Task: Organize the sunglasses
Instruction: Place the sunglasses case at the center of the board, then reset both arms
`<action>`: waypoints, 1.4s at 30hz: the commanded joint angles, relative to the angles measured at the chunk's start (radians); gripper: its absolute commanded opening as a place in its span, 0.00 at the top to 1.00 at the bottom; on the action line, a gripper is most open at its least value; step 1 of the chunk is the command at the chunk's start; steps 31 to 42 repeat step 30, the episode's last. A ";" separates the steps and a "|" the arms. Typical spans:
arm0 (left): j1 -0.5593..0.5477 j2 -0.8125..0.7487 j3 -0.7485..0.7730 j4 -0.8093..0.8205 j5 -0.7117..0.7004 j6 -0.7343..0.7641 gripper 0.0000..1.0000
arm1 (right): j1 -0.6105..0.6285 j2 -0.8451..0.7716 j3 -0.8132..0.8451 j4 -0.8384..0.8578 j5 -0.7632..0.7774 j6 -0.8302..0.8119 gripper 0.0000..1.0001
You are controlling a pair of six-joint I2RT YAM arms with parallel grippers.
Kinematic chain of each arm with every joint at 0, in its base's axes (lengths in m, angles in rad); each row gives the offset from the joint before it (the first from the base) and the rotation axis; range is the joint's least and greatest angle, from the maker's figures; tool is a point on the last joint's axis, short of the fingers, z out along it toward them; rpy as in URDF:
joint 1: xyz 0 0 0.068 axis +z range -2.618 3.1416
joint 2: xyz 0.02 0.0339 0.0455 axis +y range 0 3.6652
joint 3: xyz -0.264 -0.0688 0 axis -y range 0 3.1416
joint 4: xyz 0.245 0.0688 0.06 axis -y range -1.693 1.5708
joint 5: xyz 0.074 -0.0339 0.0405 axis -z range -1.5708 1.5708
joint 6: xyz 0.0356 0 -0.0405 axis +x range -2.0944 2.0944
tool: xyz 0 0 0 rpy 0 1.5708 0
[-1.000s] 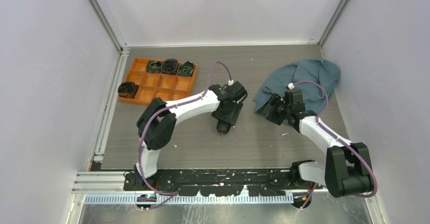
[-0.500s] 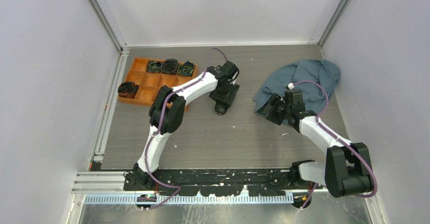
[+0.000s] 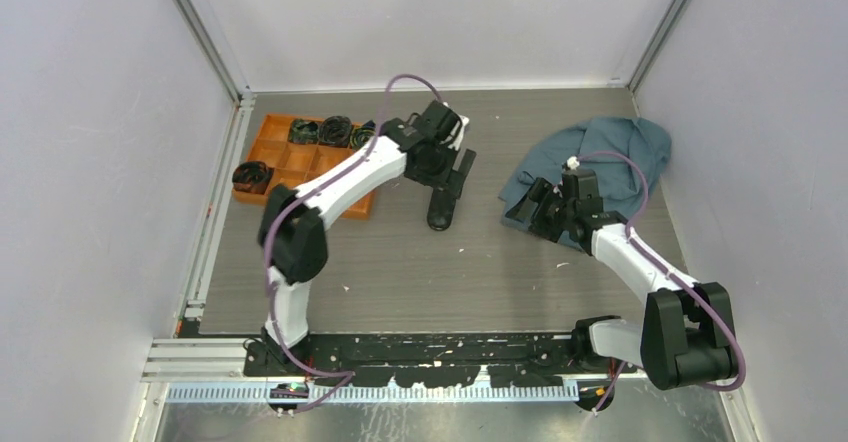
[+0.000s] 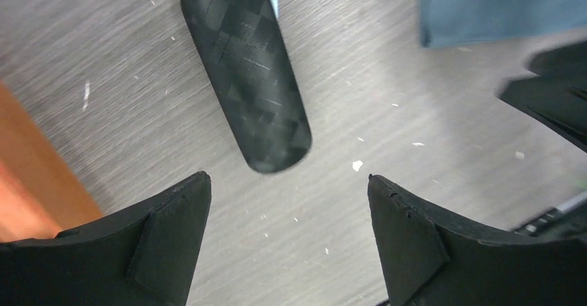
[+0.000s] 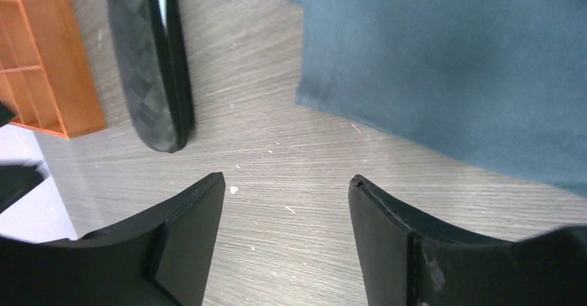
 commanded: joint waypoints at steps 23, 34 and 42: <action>0.004 -1.225 -0.906 0.266 -0.358 -0.198 0.00 | 0.043 -0.151 0.686 -0.523 0.296 -0.172 0.10; 0.004 -1.304 -0.942 0.257 -0.394 -0.228 0.00 | 0.044 -0.249 0.627 -0.463 0.354 -0.195 0.10; 0.004 -1.304 -0.942 0.257 -0.394 -0.228 0.00 | 0.044 -0.249 0.627 -0.463 0.354 -0.195 0.10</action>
